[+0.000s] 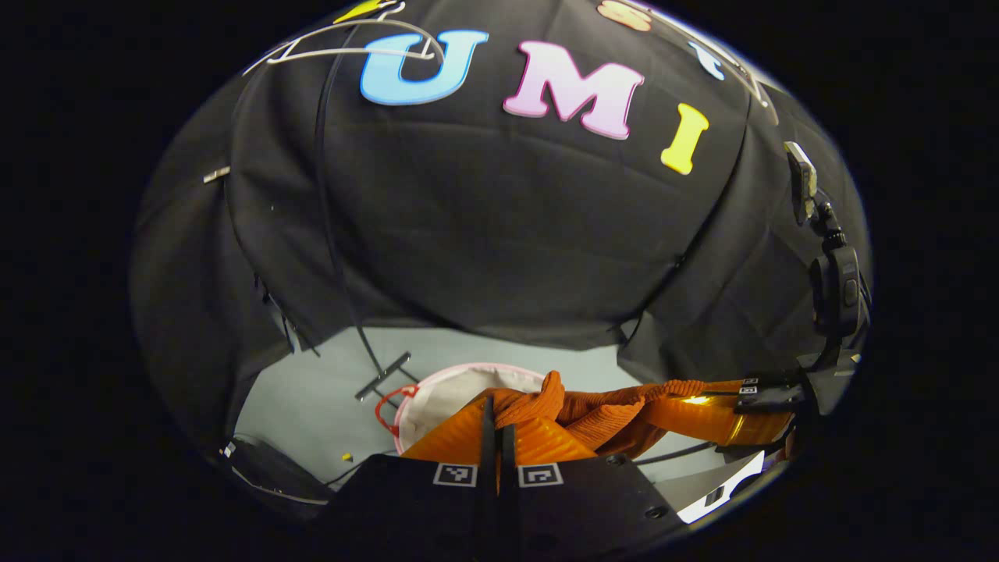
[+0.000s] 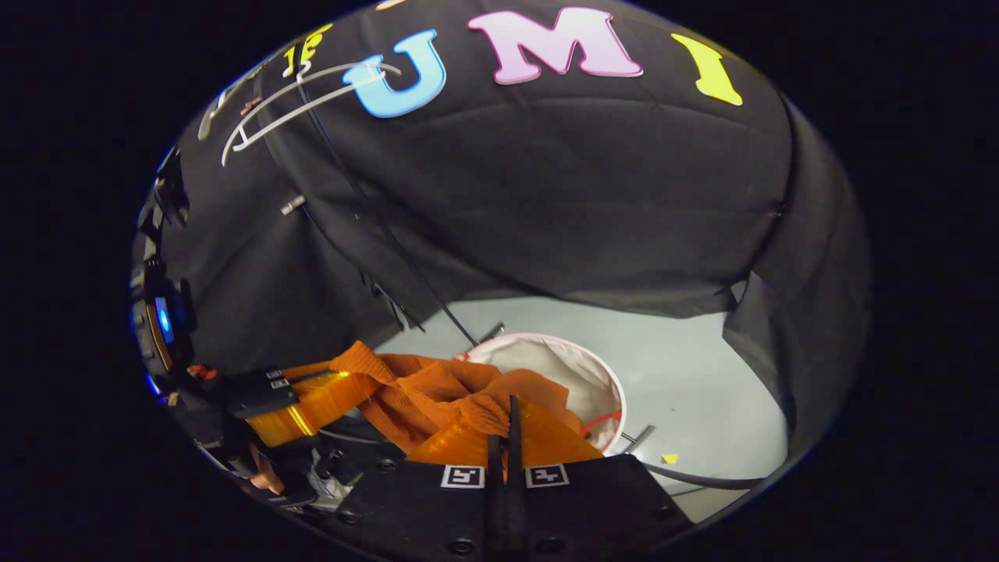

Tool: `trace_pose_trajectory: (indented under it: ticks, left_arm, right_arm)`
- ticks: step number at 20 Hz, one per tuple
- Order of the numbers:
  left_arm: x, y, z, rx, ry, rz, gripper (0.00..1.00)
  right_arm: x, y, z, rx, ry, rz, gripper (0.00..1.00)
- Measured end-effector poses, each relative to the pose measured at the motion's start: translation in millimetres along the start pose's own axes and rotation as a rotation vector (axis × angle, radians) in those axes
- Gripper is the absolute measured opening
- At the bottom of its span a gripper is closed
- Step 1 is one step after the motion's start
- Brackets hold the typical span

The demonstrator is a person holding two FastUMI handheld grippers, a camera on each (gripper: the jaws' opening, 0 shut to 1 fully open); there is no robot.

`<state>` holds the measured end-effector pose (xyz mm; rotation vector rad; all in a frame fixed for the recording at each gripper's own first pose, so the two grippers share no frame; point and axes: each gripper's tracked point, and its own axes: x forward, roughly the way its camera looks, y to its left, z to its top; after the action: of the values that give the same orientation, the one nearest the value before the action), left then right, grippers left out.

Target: Grasp the clothes on the hanger with both hands and then place them into the laundry hamper below.

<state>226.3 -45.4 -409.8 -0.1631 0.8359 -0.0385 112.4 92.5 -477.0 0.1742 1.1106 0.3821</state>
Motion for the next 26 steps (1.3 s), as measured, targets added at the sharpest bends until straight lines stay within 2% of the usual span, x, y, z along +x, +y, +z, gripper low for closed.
trace_pose_trajectory:
  ticks: [3,6,8,9,13,14,15,16,17,22,26]
  left_arm:
    - [13,4,-26,0.008,0.112,0.027,0.05]
    - [19,-1,-47,0.010,0.197,0.028,0.05]
    - [17,-3,-49,0.020,0.227,0.007,0.05]
    - [15,-11,-47,0.019,0.237,-0.014,0.24]
    - [22,-6,-51,0.034,0.245,0.009,0.98]
    - [22,-7,-51,0.025,0.248,0.003,0.96]
    - [22,-8,-55,0.019,0.250,-0.003,0.96]
    - [21,-8,-57,0.015,0.256,-0.003,0.93]
    - [20,-7,-57,0.016,0.259,-0.002,0.96]
    - [12,-6,-52,0.015,0.230,-0.002,0.96]
    - [-23,0,-22,0.030,0.110,0.030,0.96]
  right_arm:
    - [22,-16,-23,-0.014,0.090,-0.063,0.05]
    - [31,-24,-32,-0.027,0.134,-0.109,0.05]
    - [27,-20,-33,-0.024,0.160,-0.109,0.06]
    - [28,-18,-31,-0.018,0.162,-0.106,0.08]
    - [35,-42,-36,-0.012,0.170,-0.182,0.72]
    - [36,-48,-37,-0.005,0.169,-0.217,0.88]
    - [33,-54,-39,-0.005,0.175,-0.255,0.90]
    - [31,-55,-38,-0.002,0.172,-0.263,0.95]
    - [28,-53,-38,-0.006,0.171,-0.265,0.98]
    - [14,-51,-21,-0.046,0.080,-0.291,1.00]
    - [-17,-28,6,-0.022,-0.052,-0.259,0.99]
